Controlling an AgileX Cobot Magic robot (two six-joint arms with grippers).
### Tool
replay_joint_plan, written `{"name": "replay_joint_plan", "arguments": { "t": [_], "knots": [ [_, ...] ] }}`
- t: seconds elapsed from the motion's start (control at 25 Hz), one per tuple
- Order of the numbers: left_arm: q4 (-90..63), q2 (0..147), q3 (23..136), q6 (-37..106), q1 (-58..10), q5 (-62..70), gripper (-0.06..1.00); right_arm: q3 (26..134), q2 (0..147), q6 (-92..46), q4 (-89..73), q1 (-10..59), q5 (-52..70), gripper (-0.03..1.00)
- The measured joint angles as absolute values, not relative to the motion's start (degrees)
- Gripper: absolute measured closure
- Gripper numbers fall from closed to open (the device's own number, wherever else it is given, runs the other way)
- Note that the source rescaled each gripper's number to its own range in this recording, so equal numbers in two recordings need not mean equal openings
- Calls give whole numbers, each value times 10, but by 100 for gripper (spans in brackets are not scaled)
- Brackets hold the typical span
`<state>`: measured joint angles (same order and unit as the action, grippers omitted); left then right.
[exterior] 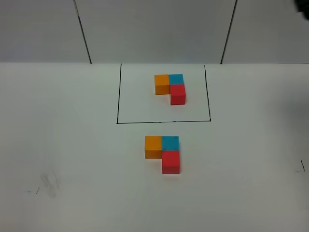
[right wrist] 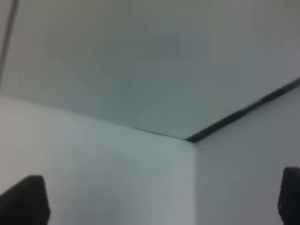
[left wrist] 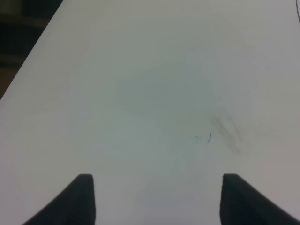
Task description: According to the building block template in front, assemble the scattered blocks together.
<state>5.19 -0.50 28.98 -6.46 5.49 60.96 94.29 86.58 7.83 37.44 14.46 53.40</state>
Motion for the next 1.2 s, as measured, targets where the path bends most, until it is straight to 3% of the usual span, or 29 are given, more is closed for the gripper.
{"name": "replay_joint_plan", "arguments": {
  "t": [0.2,0.36,0.64,0.96,1.2],
  "knots": [
    [52,-5,290,-65,55,610,66,943,778,-61,313,-4,557,-3],
    [52,-5,290,-65,55,610,66,930,701,-127,245,-59,573,-3],
    [52,-5,290,-65,55,610,66,822,505,-154,128,-52,562,-3],
    [52,-5,290,-65,55,610,66,644,296,-161,132,69,535,-3],
    [52,-5,290,-65,55,610,66,515,162,-155,90,95,532,-3]
  ]
}}
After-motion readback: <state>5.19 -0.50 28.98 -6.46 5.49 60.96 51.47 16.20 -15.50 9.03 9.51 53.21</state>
